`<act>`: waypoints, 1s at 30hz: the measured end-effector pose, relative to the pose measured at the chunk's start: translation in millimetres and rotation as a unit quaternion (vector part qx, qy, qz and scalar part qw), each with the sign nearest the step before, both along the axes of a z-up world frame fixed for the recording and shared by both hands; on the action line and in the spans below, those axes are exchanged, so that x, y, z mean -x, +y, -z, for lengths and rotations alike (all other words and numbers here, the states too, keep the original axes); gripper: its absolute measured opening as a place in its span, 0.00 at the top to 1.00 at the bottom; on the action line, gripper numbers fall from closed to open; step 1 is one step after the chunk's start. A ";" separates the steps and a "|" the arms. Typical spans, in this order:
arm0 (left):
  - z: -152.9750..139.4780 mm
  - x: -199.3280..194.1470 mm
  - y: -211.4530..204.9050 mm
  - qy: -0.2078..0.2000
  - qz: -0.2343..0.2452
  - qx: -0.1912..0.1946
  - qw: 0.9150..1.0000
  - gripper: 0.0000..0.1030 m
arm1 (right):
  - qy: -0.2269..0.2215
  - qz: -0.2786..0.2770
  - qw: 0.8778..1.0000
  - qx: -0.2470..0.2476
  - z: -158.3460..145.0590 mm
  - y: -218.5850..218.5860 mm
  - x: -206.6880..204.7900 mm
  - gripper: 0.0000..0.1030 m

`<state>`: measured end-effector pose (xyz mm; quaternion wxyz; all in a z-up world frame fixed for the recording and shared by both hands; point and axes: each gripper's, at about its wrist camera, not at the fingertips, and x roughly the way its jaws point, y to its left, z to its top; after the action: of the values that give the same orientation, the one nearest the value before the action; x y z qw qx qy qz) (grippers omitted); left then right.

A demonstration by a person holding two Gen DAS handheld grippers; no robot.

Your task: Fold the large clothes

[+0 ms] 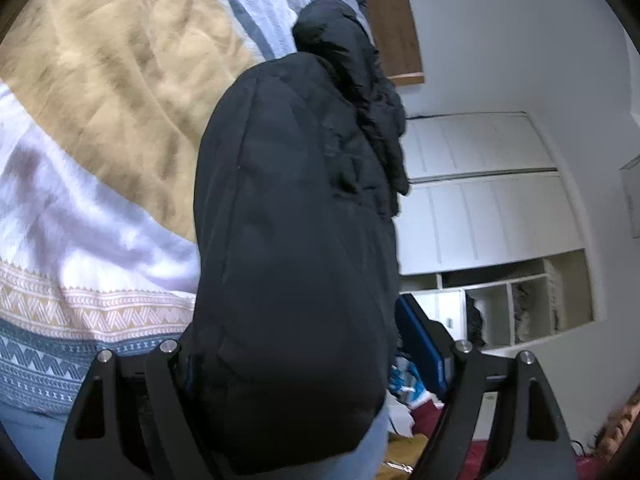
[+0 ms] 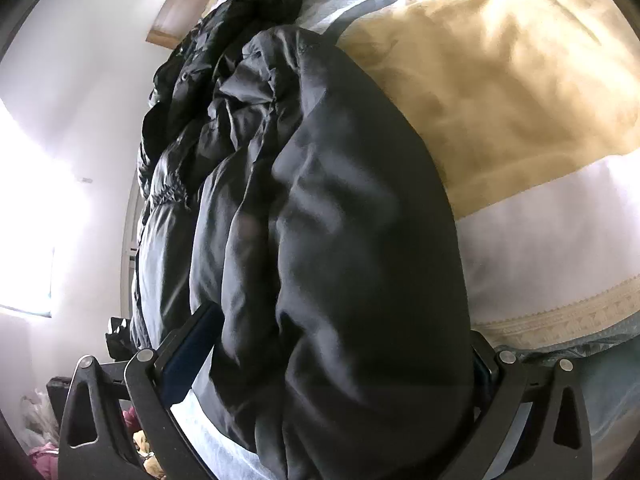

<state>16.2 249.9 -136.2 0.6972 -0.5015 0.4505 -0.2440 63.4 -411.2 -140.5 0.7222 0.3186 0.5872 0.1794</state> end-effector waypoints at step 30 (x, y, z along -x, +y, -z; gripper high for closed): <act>-158.7 -81.0 -37.1 -0.163 -0.005 0.019 0.986 0.87 | -0.198 0.031 0.973 -0.118 -114.8 7.9 -46.8 0.86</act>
<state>97.2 212.8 22.6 0.7528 -0.4706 0.3231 -0.3277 110.2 -403.3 -25.7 0.7863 0.3784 0.3972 0.2843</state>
